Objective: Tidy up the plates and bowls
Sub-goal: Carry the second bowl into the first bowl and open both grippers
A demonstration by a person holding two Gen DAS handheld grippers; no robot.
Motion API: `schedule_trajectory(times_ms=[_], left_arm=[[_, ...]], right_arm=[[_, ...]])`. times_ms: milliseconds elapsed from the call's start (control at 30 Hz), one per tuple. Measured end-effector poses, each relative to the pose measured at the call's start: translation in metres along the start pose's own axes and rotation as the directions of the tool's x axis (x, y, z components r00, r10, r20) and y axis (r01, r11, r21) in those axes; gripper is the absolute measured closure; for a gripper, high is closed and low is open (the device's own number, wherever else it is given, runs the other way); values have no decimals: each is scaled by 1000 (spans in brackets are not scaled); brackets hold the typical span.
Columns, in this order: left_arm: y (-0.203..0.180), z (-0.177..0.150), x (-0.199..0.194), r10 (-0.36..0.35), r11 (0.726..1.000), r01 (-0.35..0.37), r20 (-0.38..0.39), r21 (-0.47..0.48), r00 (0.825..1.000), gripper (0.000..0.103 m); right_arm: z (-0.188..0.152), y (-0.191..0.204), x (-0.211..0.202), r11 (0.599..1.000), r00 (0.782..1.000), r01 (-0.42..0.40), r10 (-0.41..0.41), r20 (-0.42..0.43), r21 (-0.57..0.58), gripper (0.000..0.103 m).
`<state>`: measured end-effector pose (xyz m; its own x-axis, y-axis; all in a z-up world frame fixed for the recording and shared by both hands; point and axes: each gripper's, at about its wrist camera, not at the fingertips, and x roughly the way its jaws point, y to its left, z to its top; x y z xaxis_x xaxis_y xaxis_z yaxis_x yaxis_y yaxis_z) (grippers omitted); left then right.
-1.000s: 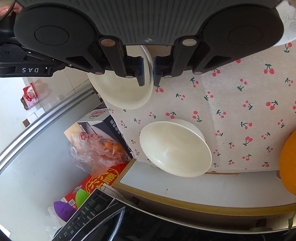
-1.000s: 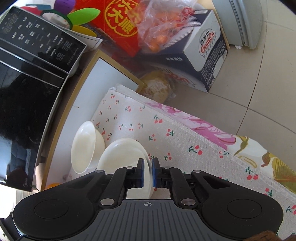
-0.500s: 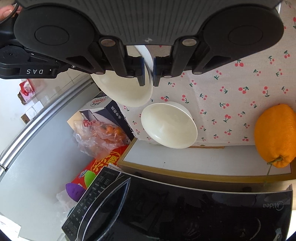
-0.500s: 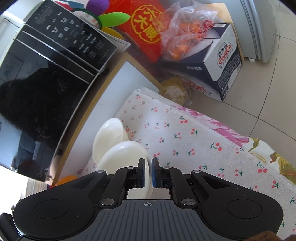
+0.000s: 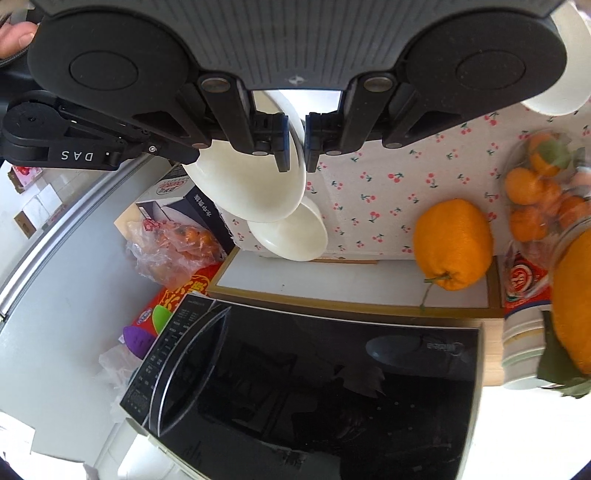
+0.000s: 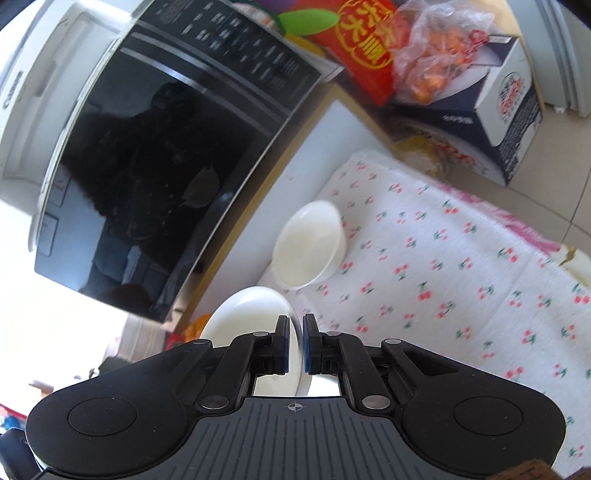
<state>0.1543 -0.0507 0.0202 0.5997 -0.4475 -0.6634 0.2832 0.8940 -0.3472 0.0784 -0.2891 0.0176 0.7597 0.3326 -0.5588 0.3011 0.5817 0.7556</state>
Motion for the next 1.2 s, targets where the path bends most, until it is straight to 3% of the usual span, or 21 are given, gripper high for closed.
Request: schedule_trajectory(times_ms=[133,467,633,733,933,1200], left_arm=[[17,-7,-27,66,997,-65,31,-36,997,96],[80,-33,-82,170,968,-145,112,-205,979,96],[110,-57,-87,213,945,-167,141,-282,967,96],[127,-68,-84,236,920,-187,107,-345,966,96],[131,-62,-77,323,915,-283,100,-287,941,96],[131,-71,-58,409,898,-395,36,-194,912,95]], right_arm=[[-20,21,9,997,998,-45,42,-49,-59,95],[-73,78,41,965,977,-157,121,-173,-210,94],[-109,101,61,916,974,-166,95,-204,-365,94],[-131,111,70,865,975,-165,72,-210,-474,94],[-157,115,88,782,981,-132,13,-196,-610,94],[-172,111,105,731,982,-98,-38,-184,-675,94]])
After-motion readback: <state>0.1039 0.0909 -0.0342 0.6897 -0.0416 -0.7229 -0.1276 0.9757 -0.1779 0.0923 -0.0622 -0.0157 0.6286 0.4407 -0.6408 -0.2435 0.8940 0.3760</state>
